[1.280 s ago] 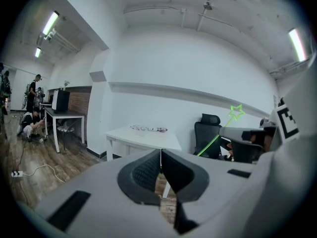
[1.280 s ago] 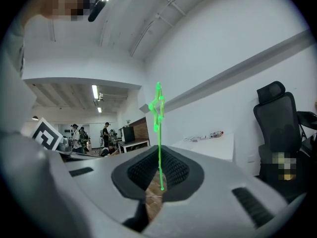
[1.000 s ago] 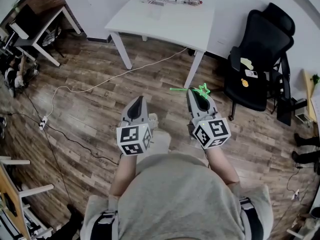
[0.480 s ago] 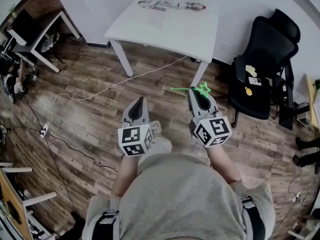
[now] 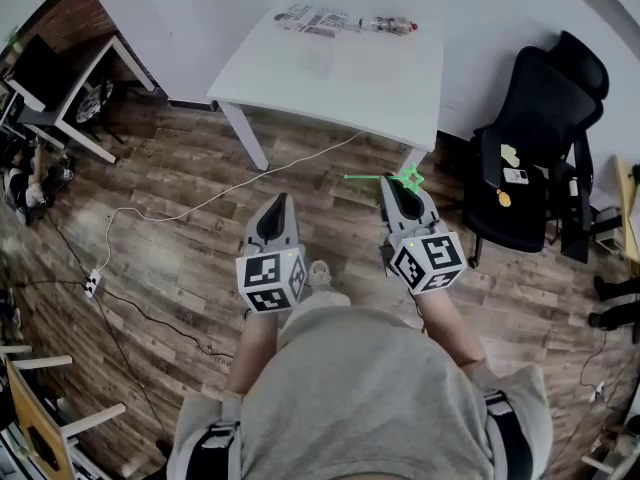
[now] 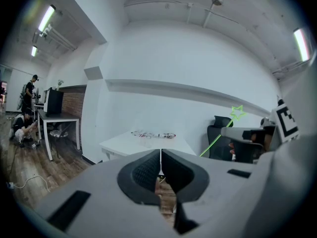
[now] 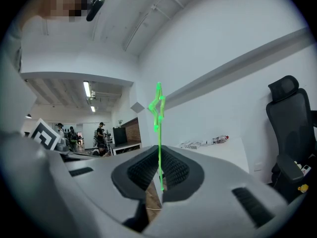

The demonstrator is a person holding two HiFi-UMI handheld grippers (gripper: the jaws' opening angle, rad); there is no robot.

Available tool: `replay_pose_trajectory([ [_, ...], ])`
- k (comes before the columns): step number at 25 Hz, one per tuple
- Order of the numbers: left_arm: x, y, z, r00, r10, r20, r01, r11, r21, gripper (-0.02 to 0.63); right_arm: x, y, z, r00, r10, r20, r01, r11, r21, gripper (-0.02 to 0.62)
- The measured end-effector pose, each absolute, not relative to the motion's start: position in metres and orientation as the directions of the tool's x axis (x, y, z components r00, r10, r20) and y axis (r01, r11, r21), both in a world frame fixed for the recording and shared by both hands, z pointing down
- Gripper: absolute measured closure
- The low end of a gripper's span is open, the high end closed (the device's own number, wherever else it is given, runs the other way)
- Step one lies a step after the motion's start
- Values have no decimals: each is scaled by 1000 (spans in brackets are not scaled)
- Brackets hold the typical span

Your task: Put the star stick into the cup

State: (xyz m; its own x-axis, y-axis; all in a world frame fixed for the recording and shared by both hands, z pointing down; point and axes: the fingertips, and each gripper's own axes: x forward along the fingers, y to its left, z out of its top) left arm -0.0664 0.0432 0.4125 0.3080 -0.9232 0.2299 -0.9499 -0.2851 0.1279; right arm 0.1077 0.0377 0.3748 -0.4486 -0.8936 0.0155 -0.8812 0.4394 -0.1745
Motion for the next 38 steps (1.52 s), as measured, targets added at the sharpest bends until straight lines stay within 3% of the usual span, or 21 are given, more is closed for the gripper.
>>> replay_pose_trajectory([
  [21,-104,-128,426,357,-899,253,-933,-332,135,597,72,-128,381,-394,-919,29,-908,384,-166,583],
  [38,-121,-191,440,381,-882,276,-924,-351,154,597,57,-192,386,-367,-929,43,-922,357,-150,583],
])
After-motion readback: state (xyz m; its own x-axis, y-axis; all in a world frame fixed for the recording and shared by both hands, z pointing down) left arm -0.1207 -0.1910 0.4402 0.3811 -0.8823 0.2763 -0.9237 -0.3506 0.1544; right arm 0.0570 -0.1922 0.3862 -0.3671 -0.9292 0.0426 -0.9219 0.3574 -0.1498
